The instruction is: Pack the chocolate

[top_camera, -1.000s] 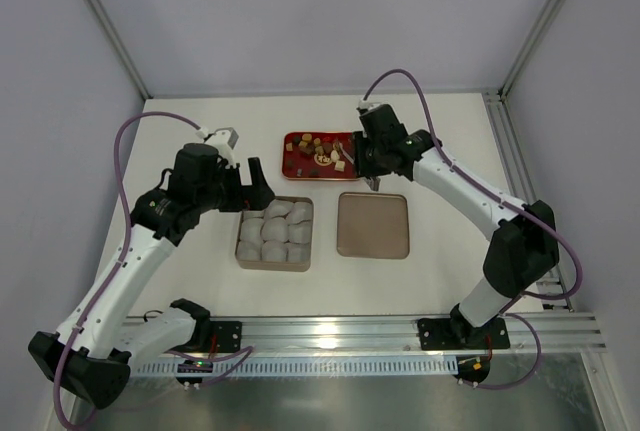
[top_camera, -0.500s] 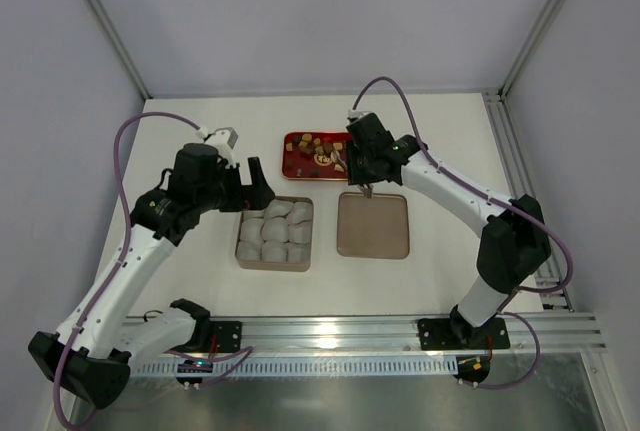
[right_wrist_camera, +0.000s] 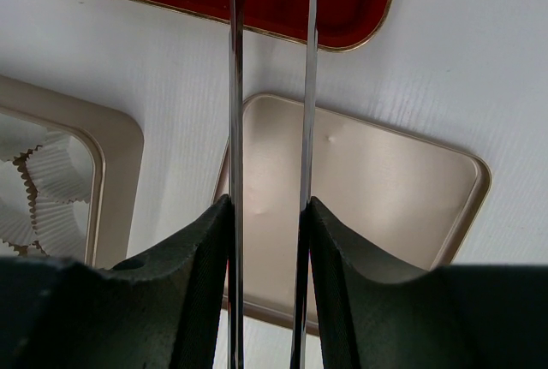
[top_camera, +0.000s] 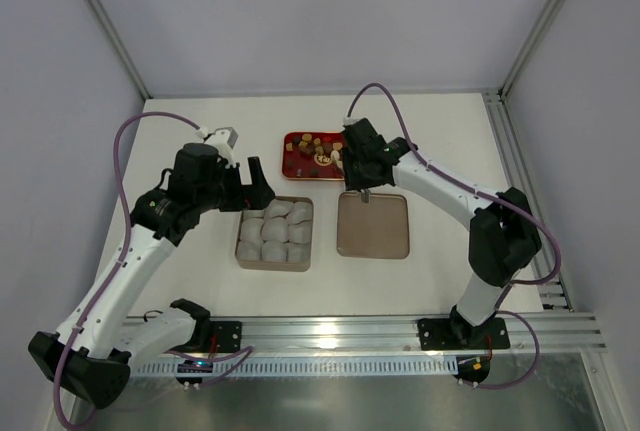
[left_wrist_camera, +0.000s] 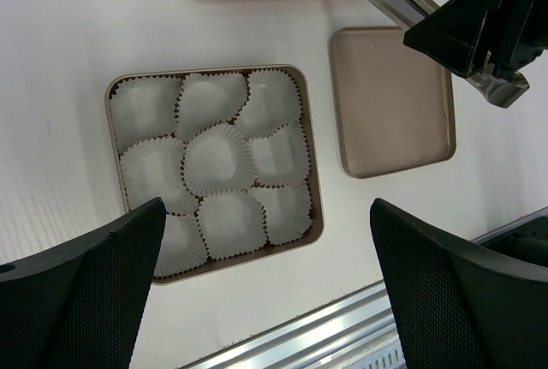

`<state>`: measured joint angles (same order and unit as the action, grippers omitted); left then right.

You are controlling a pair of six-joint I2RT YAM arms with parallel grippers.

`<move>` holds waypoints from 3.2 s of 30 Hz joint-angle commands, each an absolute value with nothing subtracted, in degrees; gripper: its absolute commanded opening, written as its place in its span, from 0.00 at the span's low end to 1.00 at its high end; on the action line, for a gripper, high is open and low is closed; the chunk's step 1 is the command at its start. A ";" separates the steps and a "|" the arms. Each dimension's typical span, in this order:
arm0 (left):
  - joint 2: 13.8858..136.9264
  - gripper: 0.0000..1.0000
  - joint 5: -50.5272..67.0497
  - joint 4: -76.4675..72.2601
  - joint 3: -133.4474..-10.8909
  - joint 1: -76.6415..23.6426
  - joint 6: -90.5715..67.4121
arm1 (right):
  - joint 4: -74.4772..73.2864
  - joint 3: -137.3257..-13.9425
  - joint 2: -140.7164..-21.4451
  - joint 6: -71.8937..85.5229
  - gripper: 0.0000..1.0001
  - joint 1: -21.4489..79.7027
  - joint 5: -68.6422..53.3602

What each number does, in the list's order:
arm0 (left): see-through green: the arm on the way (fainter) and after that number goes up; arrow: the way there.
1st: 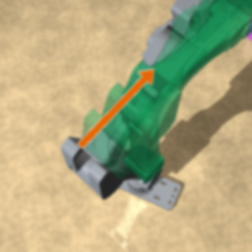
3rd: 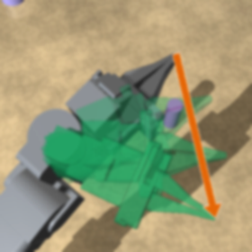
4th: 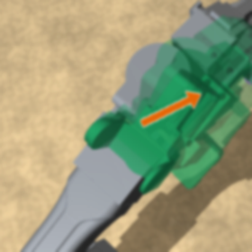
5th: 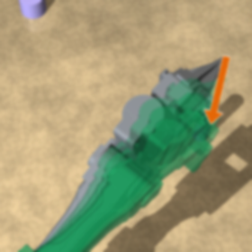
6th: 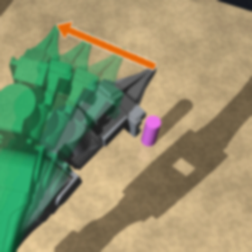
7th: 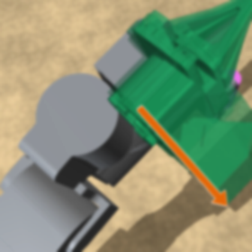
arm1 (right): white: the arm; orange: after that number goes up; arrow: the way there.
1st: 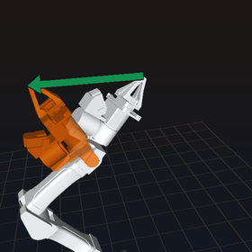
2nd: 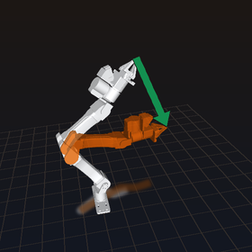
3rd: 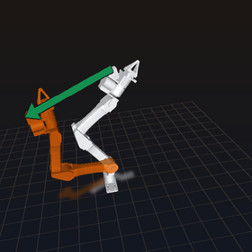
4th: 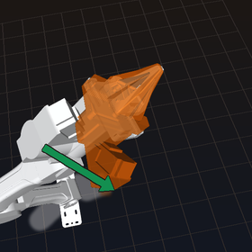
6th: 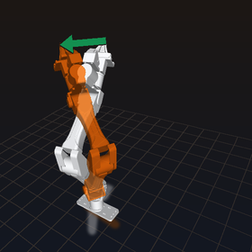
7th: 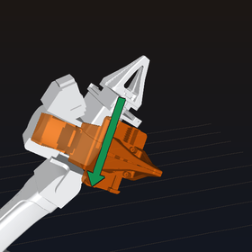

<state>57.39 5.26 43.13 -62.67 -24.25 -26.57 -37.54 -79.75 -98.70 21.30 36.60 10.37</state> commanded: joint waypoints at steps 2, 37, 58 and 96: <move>56.95 1.00 6.15 41.22 -62.58 -24.17 -26.54 | -35.60 -79.45 -98.61 21.97 0.41 37.00 10.99; 56.78 1.00 5.63 41.31 -62.75 -24.17 -26.46 | -35.16 -81.39 -97.57 21.27 0.32 35.25 5.28; 56.78 1.00 5.98 41.13 -62.84 -24.17 -26.98 | -35.42 -81.12 -93.87 21.53 0.31 34.19 2.38; 59.77 1.00 -10.11 48.69 -74.00 -24.08 -30.50 | -34.37 -88.16 -96.59 27.77 0.30 58.88 1.14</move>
<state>60.97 -8.93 48.45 -72.03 -24.25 -29.82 -37.63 -85.73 -95.85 26.50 57.78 1.30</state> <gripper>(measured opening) 0.996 0.329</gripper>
